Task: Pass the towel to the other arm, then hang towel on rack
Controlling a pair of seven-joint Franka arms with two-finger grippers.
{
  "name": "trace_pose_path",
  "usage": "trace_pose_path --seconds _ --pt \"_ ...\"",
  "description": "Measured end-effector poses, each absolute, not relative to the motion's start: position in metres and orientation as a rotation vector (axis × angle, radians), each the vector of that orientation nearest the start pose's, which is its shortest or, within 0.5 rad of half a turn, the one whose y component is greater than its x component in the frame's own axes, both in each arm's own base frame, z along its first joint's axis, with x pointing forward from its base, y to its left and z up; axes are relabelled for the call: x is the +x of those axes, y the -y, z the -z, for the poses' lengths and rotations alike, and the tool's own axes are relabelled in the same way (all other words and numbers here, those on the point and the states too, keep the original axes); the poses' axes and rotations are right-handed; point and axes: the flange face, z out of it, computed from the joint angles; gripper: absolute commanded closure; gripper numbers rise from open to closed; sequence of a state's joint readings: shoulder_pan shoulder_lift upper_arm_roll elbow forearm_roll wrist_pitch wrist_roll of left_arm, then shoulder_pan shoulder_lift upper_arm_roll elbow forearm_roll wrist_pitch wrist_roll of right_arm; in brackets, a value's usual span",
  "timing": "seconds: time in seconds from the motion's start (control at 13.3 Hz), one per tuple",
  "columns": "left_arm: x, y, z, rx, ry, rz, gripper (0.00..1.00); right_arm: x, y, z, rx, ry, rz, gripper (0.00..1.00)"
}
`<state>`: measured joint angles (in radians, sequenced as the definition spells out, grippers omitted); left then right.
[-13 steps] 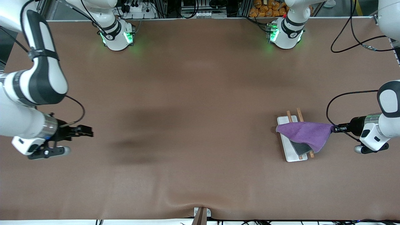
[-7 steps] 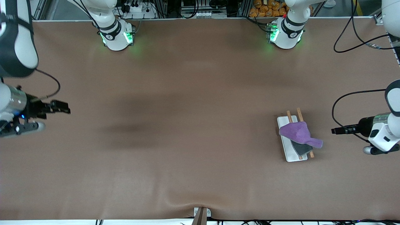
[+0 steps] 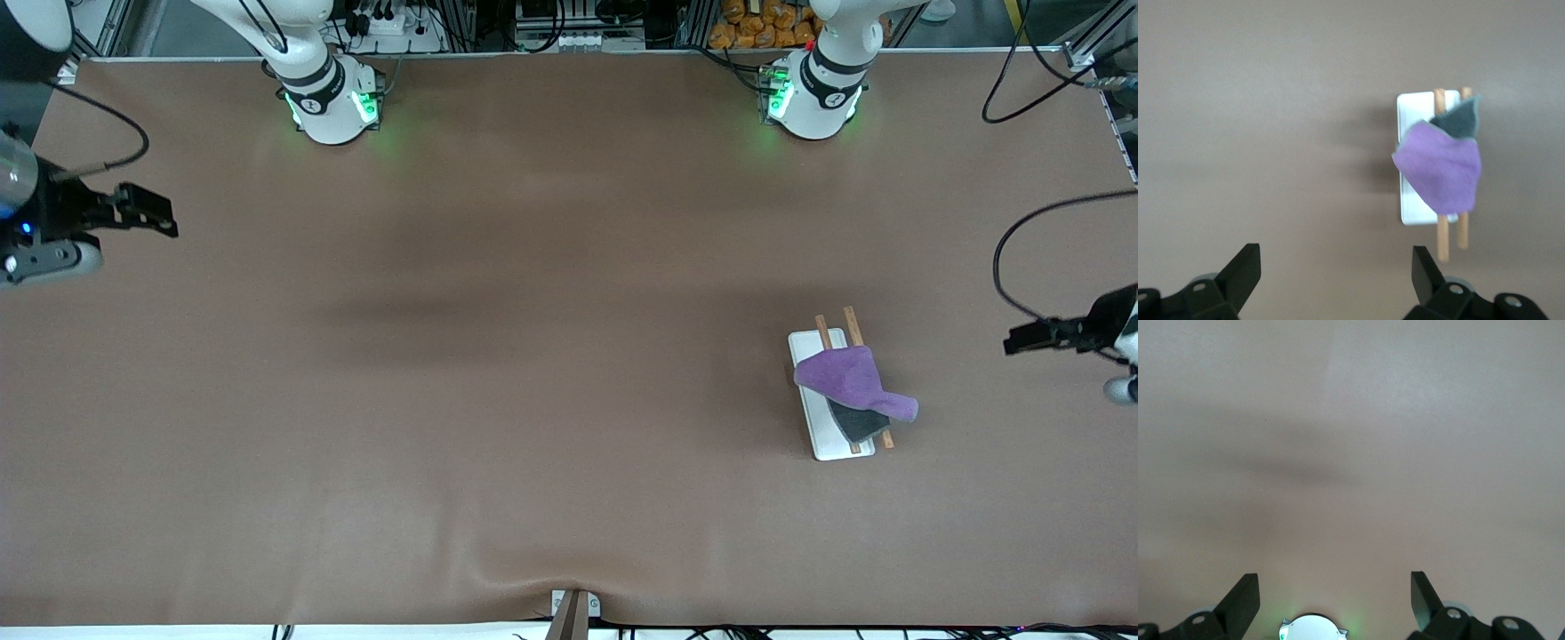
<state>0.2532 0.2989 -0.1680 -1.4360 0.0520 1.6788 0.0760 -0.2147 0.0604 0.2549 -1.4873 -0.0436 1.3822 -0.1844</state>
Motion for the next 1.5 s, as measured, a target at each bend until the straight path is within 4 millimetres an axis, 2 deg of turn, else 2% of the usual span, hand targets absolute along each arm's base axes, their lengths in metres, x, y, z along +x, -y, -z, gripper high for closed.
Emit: trace_pose_path --seconds 0.3,0.53,0.68,0.9,1.13,1.35,1.5 --pt "0.607 -0.057 -0.581 -3.127 -0.011 -0.073 0.0 0.537 -0.01 -0.644 -3.153 0.325 -0.179 0.0" --pt "0.591 -0.054 -0.612 -3.115 -0.008 -0.014 0.0 0.535 0.001 -0.655 -3.166 0.291 -0.109 0.0" --pt "0.581 -0.051 -0.625 -3.111 -0.01 -0.019 0.0 0.535 0.01 -0.656 -3.167 0.266 -0.096 0.0" --pt "0.572 -0.032 -0.631 -3.112 -0.042 -0.033 0.0 0.536 0.014 -0.654 -3.168 0.255 -0.091 0.0" --pt "0.563 -0.005 -0.633 -3.104 0.027 -0.033 0.0 0.54 0.013 -0.654 -3.173 0.245 -0.047 0.0" --pt "0.557 -0.006 -0.634 -3.122 0.069 -0.035 0.0 0.541 0.015 -0.655 -3.175 0.234 -0.031 0.0" --pt "0.557 0.001 -0.631 -3.164 0.112 -0.027 0.0 0.541 0.018 -0.655 -3.176 0.224 -0.026 0.0"
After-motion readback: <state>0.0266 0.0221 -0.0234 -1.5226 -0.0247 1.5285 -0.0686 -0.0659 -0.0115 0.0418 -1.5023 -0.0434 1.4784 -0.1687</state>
